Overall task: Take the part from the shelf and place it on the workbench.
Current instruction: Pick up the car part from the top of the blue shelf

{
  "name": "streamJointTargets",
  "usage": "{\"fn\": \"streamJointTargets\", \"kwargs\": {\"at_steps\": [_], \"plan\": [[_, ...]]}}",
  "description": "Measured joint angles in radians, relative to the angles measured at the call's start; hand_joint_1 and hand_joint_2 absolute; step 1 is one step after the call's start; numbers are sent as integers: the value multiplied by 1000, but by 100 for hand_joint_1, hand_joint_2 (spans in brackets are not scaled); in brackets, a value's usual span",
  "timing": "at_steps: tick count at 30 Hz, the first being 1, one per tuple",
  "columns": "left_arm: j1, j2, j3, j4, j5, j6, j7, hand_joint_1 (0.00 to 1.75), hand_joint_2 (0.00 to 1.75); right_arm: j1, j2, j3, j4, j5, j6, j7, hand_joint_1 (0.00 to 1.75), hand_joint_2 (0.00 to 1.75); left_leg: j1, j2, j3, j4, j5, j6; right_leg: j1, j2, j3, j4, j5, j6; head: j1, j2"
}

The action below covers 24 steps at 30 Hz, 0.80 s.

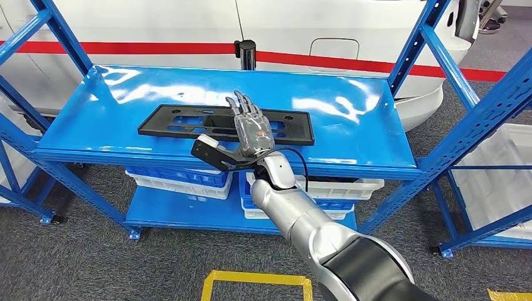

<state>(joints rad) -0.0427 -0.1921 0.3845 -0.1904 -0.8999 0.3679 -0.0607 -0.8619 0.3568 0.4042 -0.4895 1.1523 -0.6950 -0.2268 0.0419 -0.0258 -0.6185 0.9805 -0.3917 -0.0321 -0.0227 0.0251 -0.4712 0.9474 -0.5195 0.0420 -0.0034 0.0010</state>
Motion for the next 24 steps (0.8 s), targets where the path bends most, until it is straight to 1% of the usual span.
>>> {"fn": "streamJointTargets", "kwargs": {"at_steps": [2,4,8,11,16,19,20,23,24], "plan": [[1,-1,-7,0,-17,16,7,0,0,19,1,-31,-54,136,0,38,0,175,0,0,0,0,0,0,0,0,0,0,0,0,0,0],[2,-1,-11,0,-23,22,11,0,0,32,3,-51,-94,197,0,54,0,175,0,0,0,0,0,0,0,0,0,0,0,0,0,0],[3,-2,-16,0,-25,26,12,0,0,47,5,-76,-145,220,0,64,0,175,0,0,0,0,0,0,0,0,0,0,0,0,0,0],[4,-3,-21,0,-37,36,12,0,0,63,5,-86,-180,270,0,70,0,175,0,0,0,0,0,0,0,0,0,0,0,0,0,0],[4,-11,-22,0,-42,56,9,0,0,73,5,-89,-191,318,0,40,0,175,0,0,0,0,0,0,0,0,0,0,0,0,0,0],[4,-17,-21,0,-39,71,8,0,0,74,6,-86,-186,337,0,41,0,44,0,0,0,0,0,0,0,0,0,0,0,0,0,0],[4,-19,-20,0,-37,75,7,0,0,74,6,-82,-182,339,0,42,0,44,0,0,0,0,0,0,0,0,0,0,0,0,0,0],[4,-23,-18,0,-35,76,8,0,0,78,6,-61,-169,319,0,54,0,175,0,0,0,0,0,0,0,0,0,0,0,0,0,0],[5,-25,-17,0,-35,74,9,0,0,82,6,-53,-165,310,0,59,0,175,0,0,0,0,0,0,0,0,0,0,0,0,0,0]]}}
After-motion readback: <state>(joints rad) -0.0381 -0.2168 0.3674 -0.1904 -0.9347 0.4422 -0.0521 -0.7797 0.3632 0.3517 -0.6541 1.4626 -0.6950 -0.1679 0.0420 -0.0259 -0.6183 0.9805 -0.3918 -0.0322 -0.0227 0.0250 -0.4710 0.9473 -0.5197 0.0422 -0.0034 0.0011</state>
